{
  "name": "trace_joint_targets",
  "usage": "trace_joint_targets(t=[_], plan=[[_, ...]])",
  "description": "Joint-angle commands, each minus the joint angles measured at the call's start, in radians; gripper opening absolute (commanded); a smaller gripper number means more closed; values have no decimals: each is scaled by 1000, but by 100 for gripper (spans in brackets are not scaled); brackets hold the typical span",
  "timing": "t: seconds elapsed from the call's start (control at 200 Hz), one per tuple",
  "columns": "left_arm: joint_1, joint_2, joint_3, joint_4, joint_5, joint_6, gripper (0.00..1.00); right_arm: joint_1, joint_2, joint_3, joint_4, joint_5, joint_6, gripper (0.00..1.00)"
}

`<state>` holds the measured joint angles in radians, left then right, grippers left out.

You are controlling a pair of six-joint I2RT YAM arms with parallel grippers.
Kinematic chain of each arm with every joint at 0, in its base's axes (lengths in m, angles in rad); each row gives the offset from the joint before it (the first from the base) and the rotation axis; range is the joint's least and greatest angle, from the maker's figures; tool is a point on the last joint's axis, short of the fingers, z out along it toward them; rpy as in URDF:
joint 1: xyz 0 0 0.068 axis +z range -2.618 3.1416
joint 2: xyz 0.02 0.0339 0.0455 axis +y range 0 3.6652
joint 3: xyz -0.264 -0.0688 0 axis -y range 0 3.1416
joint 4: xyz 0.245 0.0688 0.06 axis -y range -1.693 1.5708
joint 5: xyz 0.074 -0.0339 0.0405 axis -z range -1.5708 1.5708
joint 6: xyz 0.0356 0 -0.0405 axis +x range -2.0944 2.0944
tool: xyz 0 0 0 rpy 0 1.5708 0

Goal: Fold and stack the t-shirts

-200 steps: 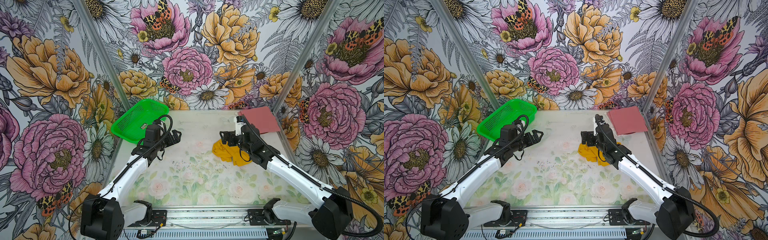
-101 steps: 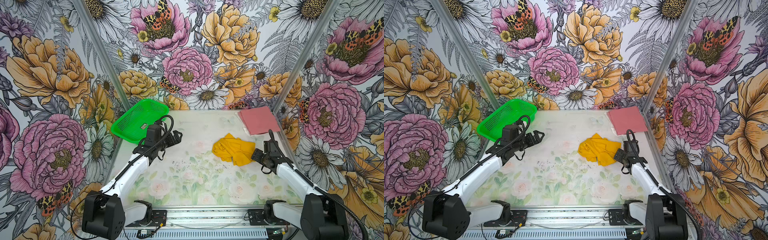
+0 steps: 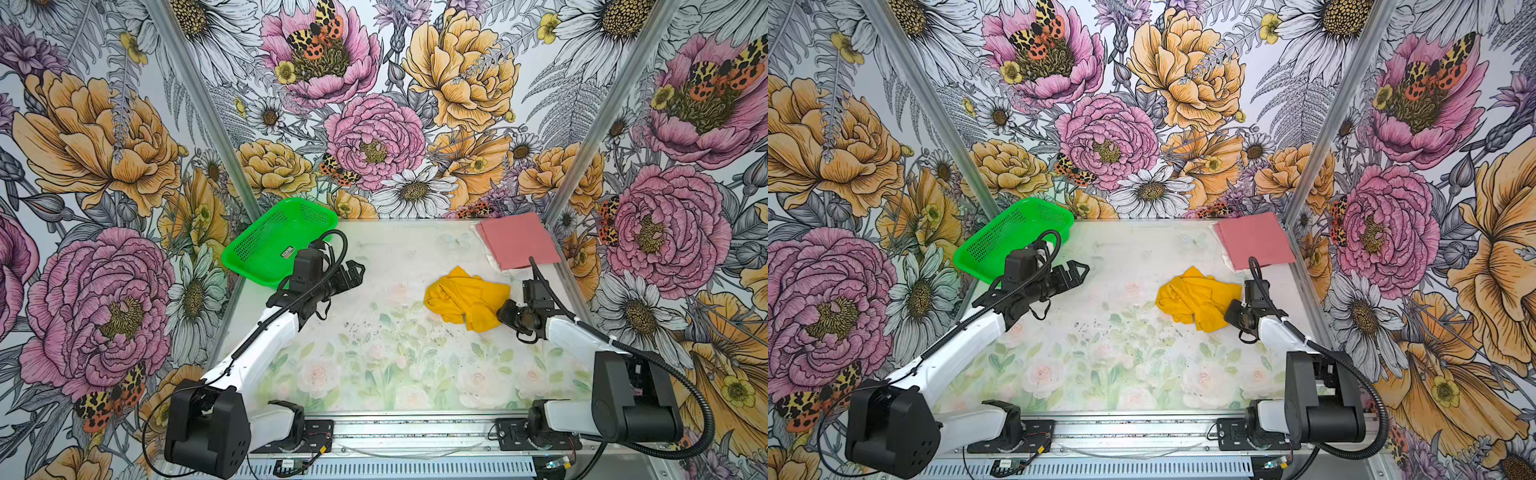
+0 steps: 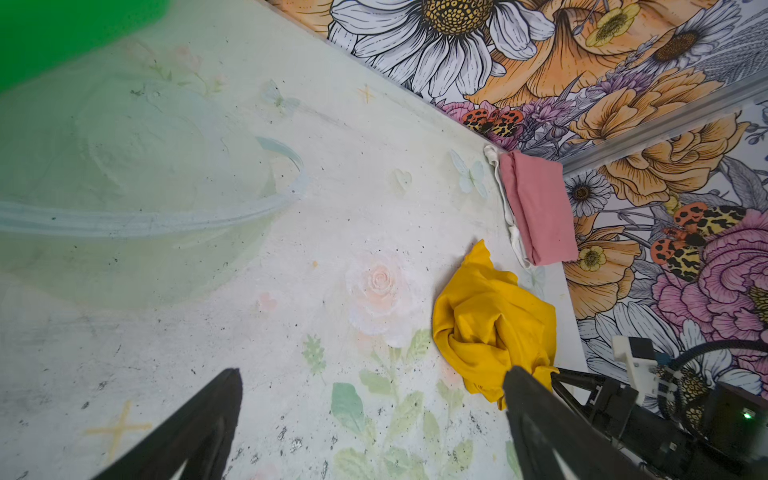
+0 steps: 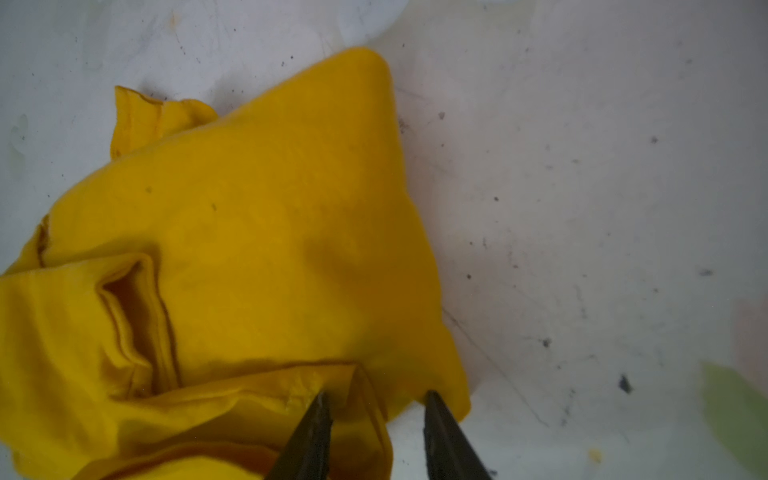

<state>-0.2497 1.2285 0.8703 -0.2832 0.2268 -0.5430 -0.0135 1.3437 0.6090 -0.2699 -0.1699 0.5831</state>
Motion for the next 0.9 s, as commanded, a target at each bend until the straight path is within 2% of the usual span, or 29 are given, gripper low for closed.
trace_joint_targets(t=[0.0, 0.095, 0.285, 0.38, 0.495, 0.63, 0.891], plan=[[13, -7, -16, 23, 17, 15, 99, 31, -46, 56, 56, -40, -3, 17], [13, -2, -16, 25, 22, 13, 99, 61, -119, 69, 51, -32, -14, 0], [12, 2, -17, 29, 27, 10, 99, 70, -206, 90, 11, -32, -32, 0], [12, 4, -17, 30, 30, 11, 99, 70, -155, 106, 8, -106, -68, 26], [13, 2, -17, 30, 32, 9, 99, 81, -56, 127, 12, -203, -112, 44], [15, -4, -22, 29, 33, 9, 99, 110, 28, 142, 11, -217, -161, 53], [24, -13, -32, 29, 35, 9, 99, 163, 73, 149, 8, -187, -179, 49]])
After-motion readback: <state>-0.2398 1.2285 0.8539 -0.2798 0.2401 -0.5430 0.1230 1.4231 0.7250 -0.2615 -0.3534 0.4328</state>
